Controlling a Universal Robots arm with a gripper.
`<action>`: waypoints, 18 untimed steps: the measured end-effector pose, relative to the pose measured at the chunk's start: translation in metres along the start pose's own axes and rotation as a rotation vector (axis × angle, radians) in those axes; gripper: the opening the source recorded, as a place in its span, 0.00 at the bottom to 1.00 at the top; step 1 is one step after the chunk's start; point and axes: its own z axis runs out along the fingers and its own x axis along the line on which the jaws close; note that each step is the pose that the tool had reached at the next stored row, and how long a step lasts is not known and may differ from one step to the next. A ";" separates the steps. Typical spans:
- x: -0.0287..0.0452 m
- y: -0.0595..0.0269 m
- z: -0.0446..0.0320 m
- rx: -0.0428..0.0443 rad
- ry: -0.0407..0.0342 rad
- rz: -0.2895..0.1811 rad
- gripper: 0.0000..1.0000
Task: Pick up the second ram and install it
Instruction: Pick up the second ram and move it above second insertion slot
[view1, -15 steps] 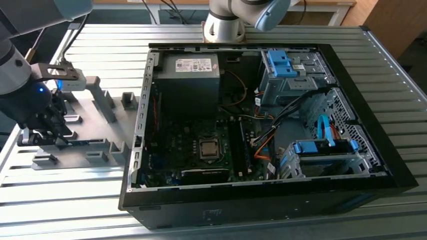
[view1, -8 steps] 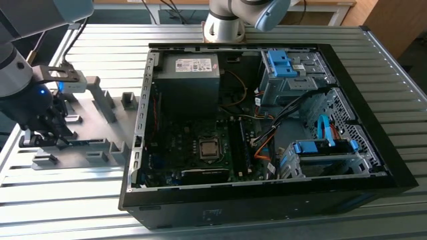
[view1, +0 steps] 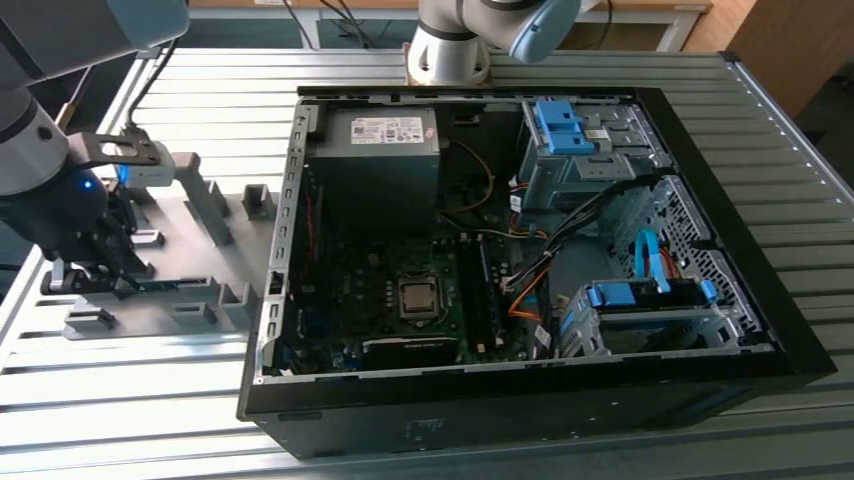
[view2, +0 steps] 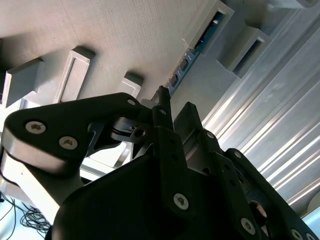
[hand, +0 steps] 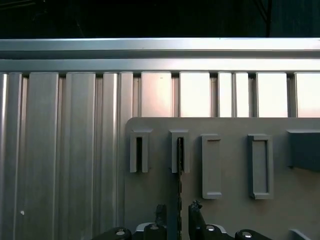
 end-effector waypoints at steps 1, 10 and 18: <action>-0.0002 0.0001 0.0008 -0.0002 0.0001 0.000 0.31; -0.0011 0.0009 0.0111 -0.0002 0.0001 0.000 0.31; -0.0010 0.0012 0.0193 0.0007 0.0002 0.000 0.23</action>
